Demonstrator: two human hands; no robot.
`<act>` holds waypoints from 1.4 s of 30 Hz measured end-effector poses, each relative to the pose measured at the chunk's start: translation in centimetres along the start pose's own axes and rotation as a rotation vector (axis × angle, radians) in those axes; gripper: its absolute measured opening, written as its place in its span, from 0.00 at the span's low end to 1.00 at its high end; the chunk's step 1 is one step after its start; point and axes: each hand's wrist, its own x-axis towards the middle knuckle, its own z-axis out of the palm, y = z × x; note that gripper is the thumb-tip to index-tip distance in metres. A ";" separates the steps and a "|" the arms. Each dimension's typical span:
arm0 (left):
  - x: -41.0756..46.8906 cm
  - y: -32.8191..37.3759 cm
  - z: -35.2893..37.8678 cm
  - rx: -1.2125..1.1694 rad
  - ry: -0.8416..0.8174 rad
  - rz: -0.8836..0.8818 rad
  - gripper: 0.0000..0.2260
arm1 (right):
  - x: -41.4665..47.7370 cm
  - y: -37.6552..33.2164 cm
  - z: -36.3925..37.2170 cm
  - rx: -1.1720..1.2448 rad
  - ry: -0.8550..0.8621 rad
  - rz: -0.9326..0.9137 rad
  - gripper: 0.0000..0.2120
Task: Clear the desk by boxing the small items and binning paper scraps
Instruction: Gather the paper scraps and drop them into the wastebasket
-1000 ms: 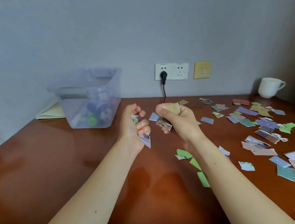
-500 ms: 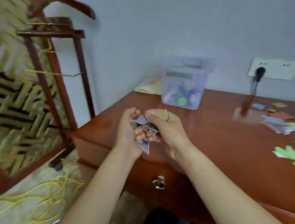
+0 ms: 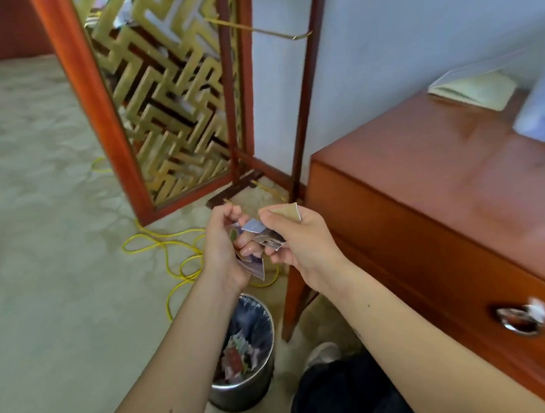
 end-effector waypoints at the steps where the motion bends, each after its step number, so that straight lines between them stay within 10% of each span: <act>1: 0.4 0.1 -1.1 -0.006 0.013 -0.005 0.10 | 0.7 1.0 0.6 -0.006 -0.013 0.027 0.04; 13: 6.1 -4.5 -14.1 -0.302 0.392 -0.165 0.11 | 8.5 15.2 0.4 -0.005 0.189 0.511 0.01; 24: 8.1 -8.0 -18.0 0.300 0.626 -0.169 0.17 | 9.8 17.9 -0.5 -0.014 -0.089 0.871 0.29; 33: 6.4 -7.4 -12.5 0.334 0.602 0.074 0.07 | 8.6 17.1 -1.3 -0.188 0.095 0.501 0.10; 42: 0.3 -3.2 -0.7 0.437 0.190 0.328 0.08 | 2.7 6.7 -2.8 -0.052 0.118 0.078 0.07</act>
